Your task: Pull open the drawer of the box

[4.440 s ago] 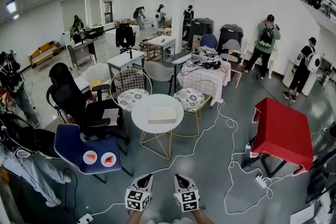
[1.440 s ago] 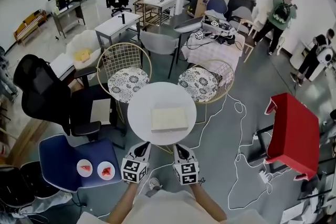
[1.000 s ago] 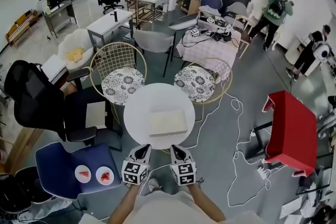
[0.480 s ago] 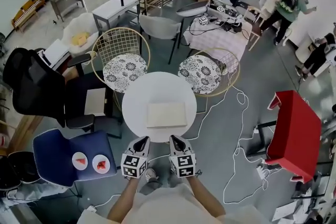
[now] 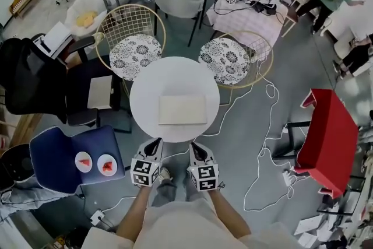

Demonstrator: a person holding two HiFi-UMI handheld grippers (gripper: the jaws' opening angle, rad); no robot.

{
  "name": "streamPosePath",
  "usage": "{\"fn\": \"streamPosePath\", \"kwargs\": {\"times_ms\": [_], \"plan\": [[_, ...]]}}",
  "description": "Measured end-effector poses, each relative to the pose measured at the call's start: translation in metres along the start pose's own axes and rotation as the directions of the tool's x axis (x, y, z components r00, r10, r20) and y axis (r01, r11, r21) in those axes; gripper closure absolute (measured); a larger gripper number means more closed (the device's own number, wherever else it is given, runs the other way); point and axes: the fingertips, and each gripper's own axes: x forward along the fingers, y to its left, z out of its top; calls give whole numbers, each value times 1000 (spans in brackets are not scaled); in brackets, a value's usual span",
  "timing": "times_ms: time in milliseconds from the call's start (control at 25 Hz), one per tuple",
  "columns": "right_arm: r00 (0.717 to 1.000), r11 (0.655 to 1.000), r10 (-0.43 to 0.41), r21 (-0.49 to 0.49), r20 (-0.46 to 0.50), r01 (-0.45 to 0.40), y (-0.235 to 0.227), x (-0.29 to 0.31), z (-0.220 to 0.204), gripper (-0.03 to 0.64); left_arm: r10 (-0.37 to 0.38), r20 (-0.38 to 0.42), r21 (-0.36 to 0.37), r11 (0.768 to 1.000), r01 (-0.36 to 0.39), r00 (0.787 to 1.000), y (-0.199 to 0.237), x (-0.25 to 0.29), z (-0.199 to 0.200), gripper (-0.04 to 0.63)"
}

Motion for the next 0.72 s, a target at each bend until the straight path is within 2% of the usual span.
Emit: {"fn": "streamPosePath", "kwargs": {"times_ms": [240,520,720], "plan": [[997,1000,10,20,-77,-9,2,4,-52,601,0,-46,-42,999,-2,999,-1,12,-46,584],[988,999,32,43,-153,-26,7,1,-100,601,-16,-136,-76,997,5,991,-15,18,-103,584],[982,998,37,57,-187,-27,3,2,-122,601,-16,-152,-88,996,3,988,-15,29,-120,584]]}}
